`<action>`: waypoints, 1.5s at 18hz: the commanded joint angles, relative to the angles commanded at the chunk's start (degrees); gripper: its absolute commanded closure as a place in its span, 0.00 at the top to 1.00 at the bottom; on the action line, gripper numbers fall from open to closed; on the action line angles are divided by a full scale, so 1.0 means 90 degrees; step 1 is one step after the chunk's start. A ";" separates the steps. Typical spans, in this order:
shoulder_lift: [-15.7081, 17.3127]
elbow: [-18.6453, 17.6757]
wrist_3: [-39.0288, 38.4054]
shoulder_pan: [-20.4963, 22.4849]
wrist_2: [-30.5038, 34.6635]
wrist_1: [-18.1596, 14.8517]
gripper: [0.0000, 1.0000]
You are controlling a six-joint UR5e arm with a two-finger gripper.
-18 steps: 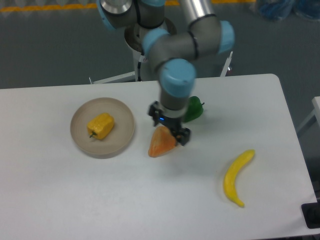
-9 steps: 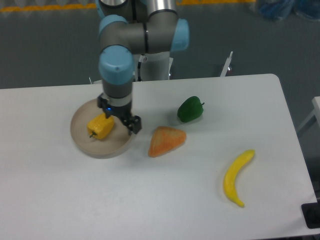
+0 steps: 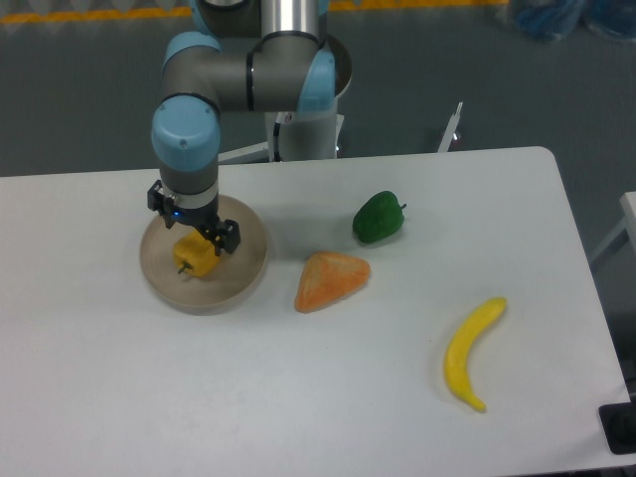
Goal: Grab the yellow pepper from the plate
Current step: 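Close the gripper on the yellow pepper and lift it, then carry the held yellow pepper off the plate toward the banana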
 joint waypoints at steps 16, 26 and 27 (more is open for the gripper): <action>-0.0284 -0.0147 0.0126 -0.0089 0.0381 0.0694 0.08; 0.0214 0.0819 0.2067 0.1784 0.0400 0.0256 0.07; 0.0185 0.0985 0.2292 0.2009 0.0400 0.0061 0.07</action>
